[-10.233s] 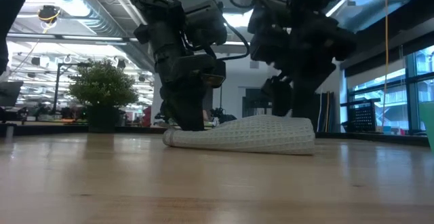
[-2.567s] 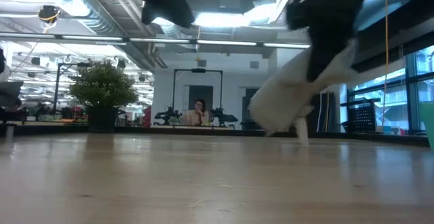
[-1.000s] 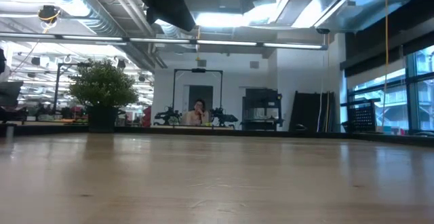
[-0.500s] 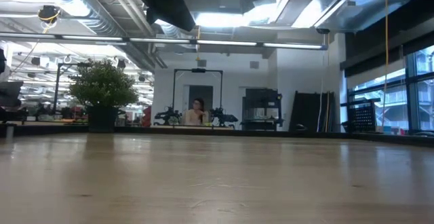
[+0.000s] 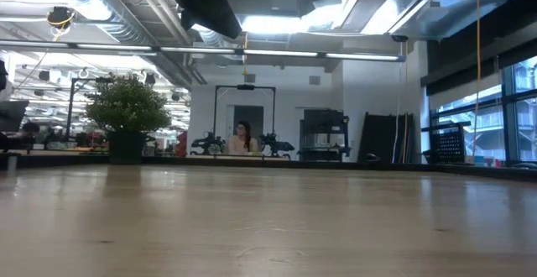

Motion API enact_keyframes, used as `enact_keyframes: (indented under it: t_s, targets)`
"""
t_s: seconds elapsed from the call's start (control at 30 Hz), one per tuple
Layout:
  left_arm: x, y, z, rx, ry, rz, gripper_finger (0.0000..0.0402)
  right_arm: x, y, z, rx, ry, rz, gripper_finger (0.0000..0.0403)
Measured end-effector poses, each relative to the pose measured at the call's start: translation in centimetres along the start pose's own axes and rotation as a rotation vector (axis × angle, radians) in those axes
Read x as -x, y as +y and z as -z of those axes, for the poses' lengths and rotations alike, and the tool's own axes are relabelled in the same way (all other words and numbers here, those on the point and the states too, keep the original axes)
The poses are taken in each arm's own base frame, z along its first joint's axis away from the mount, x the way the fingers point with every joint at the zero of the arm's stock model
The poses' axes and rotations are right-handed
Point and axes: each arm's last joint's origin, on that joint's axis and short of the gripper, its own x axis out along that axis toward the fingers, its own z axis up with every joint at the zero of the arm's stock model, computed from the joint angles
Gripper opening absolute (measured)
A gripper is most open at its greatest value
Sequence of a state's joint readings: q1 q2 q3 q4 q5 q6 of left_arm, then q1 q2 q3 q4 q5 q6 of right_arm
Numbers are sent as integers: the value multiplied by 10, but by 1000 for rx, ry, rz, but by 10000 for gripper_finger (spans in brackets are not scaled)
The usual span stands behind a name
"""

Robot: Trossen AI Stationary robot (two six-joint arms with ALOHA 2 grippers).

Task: Roll microfiber towels into tight, uniform cylinder then place into a basket
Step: Put the rolled gray towel into the green bin, then return to Home Position

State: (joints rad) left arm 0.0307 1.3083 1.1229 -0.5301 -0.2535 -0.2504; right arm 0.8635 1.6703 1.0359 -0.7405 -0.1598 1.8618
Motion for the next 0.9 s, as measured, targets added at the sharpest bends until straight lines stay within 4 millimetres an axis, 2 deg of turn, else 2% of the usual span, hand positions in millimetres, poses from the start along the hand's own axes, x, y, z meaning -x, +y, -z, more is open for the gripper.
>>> enact_keyframes:
  t_s: [0.17,0.37,0.53,0.7,0.9]
  targets:
    - [0,0,0,0,0,0,81,1,1,-4,-8,18,3,178]
    - [0,0,0,0,0,0,82,2,1,-4,16,164,40,206]
    - [0,0,0,0,1,0,82,3,2,-6,18,266,58,210]
    - [0,0,0,0,1,0,82,7,2,-7,2,472,96,210]
    - [0,0,0,0,0,1,82,10,3,-8,31,608,104,202]
